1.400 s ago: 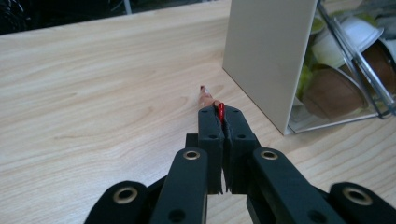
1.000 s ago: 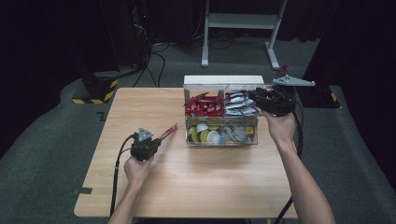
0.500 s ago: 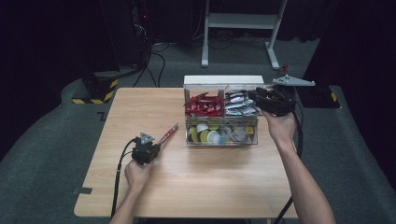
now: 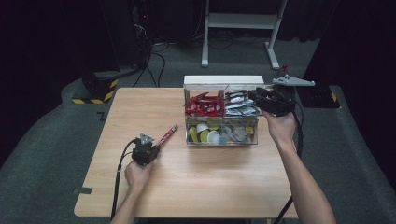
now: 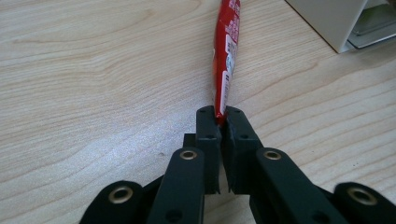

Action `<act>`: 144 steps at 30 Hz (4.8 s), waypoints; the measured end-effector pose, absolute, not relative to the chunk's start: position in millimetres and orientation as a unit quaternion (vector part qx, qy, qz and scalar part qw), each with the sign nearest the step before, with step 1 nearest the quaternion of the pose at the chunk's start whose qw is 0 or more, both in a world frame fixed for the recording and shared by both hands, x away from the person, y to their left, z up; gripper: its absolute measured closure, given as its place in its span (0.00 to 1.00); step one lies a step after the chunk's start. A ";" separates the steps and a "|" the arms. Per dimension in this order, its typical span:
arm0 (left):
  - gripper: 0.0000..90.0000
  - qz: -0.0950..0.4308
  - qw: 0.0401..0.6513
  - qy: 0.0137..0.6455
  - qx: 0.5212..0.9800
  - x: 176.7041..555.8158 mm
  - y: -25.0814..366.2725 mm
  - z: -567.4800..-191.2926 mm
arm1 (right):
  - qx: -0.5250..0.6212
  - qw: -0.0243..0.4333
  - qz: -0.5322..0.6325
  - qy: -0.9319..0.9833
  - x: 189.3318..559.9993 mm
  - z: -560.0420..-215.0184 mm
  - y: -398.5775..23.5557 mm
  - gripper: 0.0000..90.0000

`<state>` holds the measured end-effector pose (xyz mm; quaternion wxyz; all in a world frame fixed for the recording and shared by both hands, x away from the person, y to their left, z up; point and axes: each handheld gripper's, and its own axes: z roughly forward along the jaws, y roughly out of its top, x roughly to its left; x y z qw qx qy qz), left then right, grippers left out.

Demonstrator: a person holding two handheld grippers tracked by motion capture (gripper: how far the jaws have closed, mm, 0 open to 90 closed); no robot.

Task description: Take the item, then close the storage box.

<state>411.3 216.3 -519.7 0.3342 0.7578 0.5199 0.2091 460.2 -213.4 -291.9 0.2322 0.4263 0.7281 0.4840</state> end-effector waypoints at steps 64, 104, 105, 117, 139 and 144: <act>0.42 0.238 0.343 0.516 0.748 364.9 243.4 -527.7 | 0.427 0.237 0.471 0.735 433.5 -314.6 -230.3 0.63; 0.41 0.236 0.343 0.519 0.746 364.4 242.9 -527.8 | 0.489 0.234 0.461 0.703 404.2 -387.2 -284.9 0.60; 0.41 0.236 0.343 0.519 0.746 364.4 242.9 -527.8 | 0.491 0.234 0.460 0.702 403.8 -389.1 -286.0 0.60; 0.41 0.236 0.343 0.519 0.747 364.4 243.0 -527.8 | 0.515 0.232 0.451 0.691 401.0 -422.8 -296.3 0.60; 0.41 0.236 0.343 0.519 0.746 364.3 242.9 -527.8 | 0.530 0.239 0.393 0.712 412.0 -477.7 -287.1 0.61; 0.40 0.236 0.343 0.518 0.747 364.4 243.0 -527.8 | 0.543 0.231 0.376 0.714 418.9 -491.1 -286.6 0.60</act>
